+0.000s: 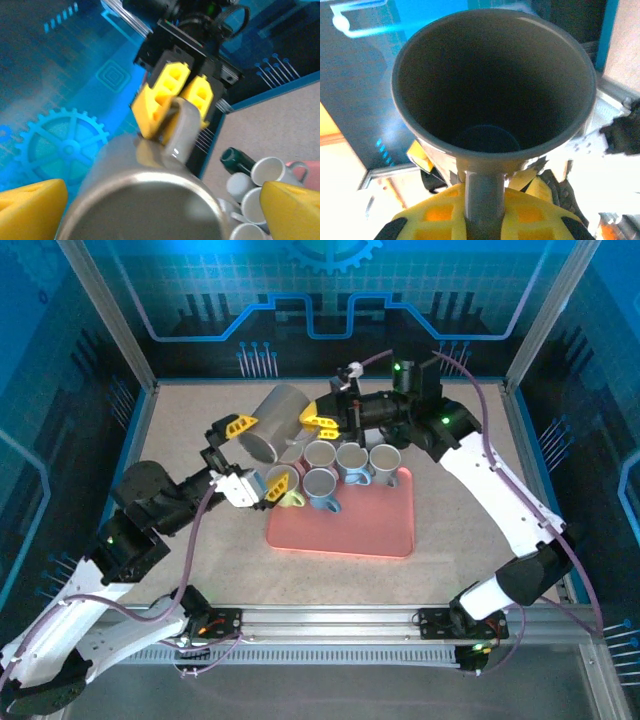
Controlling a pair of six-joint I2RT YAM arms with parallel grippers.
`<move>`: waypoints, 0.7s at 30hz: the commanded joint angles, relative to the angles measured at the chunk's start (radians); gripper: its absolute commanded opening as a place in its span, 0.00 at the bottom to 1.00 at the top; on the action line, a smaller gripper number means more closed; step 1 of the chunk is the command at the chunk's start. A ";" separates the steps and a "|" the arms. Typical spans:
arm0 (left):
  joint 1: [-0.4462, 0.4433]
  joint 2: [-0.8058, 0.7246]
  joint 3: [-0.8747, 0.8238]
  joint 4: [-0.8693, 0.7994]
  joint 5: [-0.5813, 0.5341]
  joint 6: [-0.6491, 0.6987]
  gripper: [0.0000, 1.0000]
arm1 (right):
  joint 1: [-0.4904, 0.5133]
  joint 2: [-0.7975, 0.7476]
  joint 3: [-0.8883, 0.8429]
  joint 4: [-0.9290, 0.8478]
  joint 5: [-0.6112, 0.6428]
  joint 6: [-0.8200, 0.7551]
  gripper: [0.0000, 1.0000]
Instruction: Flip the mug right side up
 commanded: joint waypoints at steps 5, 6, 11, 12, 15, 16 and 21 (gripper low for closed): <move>-0.005 -0.074 -0.051 -0.134 -0.113 -0.603 0.99 | -0.015 -0.233 0.064 -0.476 0.414 -0.883 0.00; -0.006 -0.069 -0.032 -0.183 -0.124 -0.661 0.99 | -0.002 -0.280 0.028 -0.494 0.506 -1.011 0.00; -0.006 -0.022 0.065 -0.352 -0.184 -0.873 0.99 | 0.087 -0.498 -0.240 -0.396 0.844 -1.423 0.00; -0.005 -0.011 0.082 -0.377 -0.214 -0.907 0.99 | 0.118 -0.539 -0.303 -0.359 0.904 -1.475 0.00; -0.004 0.007 0.098 -0.418 -0.338 -1.056 0.99 | 0.250 -0.666 -0.560 -0.175 1.092 -1.619 0.00; -0.004 0.012 0.100 -0.428 -0.382 -1.112 0.99 | 0.281 -0.698 -0.614 -0.129 1.137 -1.649 0.00; -0.003 0.046 0.124 -0.447 -0.333 -1.226 0.99 | 0.346 -0.788 -0.928 0.133 1.312 -1.623 0.00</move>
